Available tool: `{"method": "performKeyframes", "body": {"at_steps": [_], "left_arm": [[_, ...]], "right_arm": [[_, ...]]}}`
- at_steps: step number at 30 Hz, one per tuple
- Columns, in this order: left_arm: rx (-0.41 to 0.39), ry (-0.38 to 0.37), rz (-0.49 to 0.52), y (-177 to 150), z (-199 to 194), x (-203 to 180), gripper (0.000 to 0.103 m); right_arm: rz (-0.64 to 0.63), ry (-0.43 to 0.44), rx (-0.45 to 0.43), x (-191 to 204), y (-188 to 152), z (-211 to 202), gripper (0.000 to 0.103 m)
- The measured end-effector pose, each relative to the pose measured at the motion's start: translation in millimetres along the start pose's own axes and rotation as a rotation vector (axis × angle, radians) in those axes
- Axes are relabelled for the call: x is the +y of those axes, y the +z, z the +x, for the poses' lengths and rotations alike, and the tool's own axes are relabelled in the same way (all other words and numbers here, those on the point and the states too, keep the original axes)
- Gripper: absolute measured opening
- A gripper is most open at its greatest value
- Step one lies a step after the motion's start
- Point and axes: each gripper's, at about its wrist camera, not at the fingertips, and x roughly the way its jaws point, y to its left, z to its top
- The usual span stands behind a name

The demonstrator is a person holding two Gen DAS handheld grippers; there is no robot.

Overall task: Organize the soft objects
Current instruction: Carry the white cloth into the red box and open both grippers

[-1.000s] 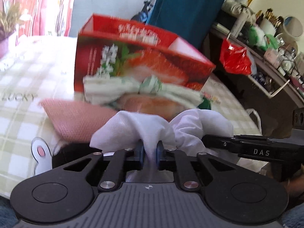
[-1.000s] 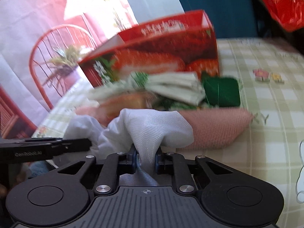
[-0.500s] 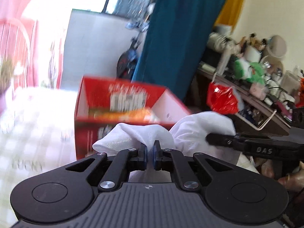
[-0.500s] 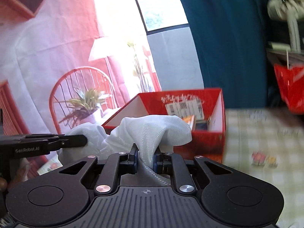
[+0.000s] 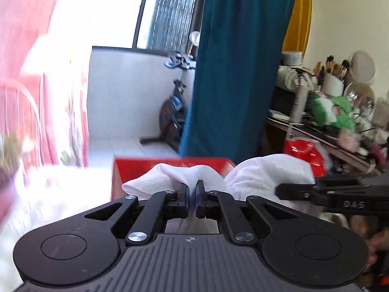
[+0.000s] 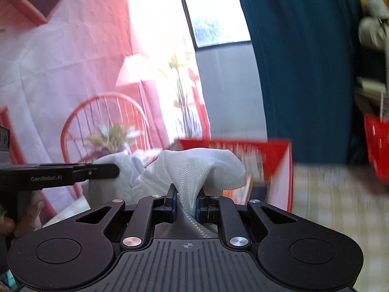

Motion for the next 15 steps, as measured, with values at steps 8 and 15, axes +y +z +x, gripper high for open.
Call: {"method": "performKeyframes", "body": {"at_steps": [8, 15], "left_arm": [[0.011, 0.106, 0.121, 35, 79, 11, 0.006], [0.106, 0.121, 0.044, 41, 134, 32, 0.006]], "right_arm": [[-0.047, -0.037, -0.005, -26, 46, 77, 0.013], [-0.03, -0.075, 0.048, -59, 53, 147, 0.012]]}}
